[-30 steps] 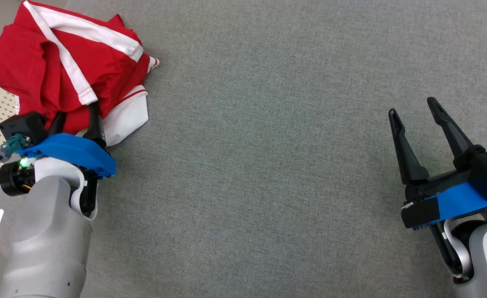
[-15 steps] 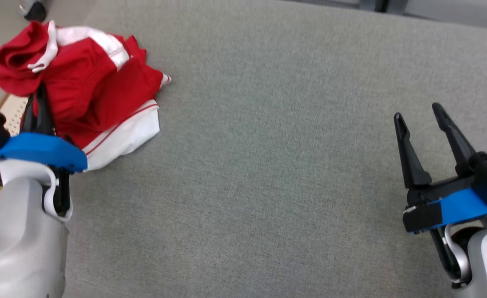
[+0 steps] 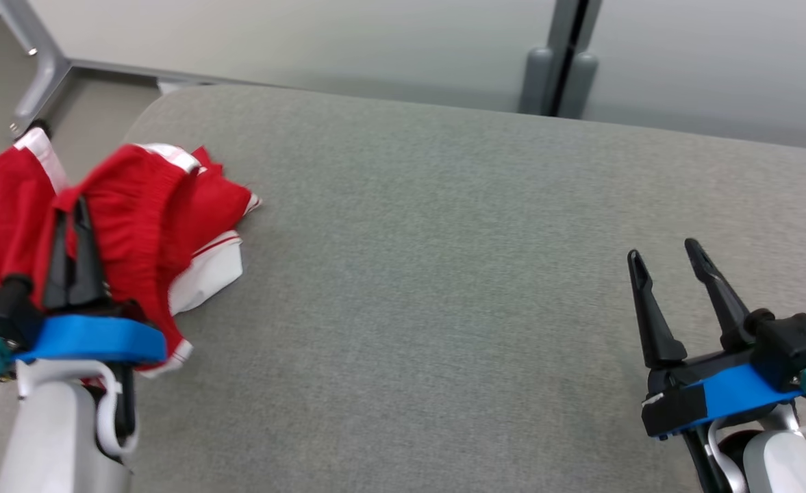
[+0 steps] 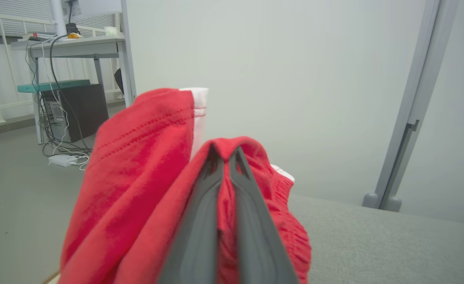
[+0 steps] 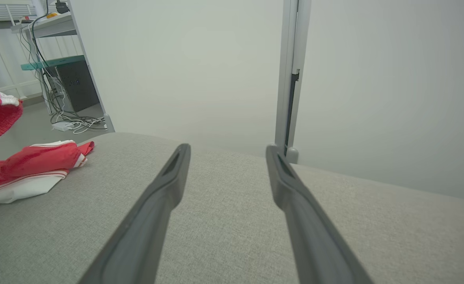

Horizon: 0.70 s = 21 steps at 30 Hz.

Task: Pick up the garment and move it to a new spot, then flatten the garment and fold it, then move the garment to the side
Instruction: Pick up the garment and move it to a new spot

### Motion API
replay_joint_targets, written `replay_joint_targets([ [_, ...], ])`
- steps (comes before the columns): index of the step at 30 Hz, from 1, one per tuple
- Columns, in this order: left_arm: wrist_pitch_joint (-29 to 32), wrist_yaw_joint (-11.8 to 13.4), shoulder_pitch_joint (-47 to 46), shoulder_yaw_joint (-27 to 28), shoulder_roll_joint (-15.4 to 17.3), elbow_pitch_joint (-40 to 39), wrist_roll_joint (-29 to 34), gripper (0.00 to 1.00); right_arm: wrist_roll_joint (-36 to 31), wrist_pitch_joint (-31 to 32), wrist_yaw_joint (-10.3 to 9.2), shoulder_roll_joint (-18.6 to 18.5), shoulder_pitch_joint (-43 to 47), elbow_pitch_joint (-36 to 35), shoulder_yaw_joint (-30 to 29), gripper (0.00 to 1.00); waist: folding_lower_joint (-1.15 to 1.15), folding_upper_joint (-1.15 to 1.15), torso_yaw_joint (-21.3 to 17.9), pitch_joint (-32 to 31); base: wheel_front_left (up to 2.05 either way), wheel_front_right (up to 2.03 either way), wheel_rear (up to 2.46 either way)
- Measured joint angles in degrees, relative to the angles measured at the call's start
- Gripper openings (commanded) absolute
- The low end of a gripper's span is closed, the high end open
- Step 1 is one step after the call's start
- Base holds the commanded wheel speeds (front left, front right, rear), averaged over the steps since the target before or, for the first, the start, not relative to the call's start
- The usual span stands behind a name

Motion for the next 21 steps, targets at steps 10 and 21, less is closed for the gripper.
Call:
replay_joint_targets([
  [10,3.61,-1.11,4.57,-8.83,-3.92,-9.38,2.07,0.00,0.16,-0.42,0.00,1.38,1.93,-0.65,-0.11,1.00,0.02,0.00,-8.11,-0.33,0.00,0.00,0.00],
  [21,6.44,-3.22,-2.49,-27.52,-7.25,-8.81,2.38,0.00,0.75,-2.79,0.00,2.57,0.16,-0.13,-1.34,1.00,0.03,0.01,-20.83,6.31,0.00,0.00,0.00],
])
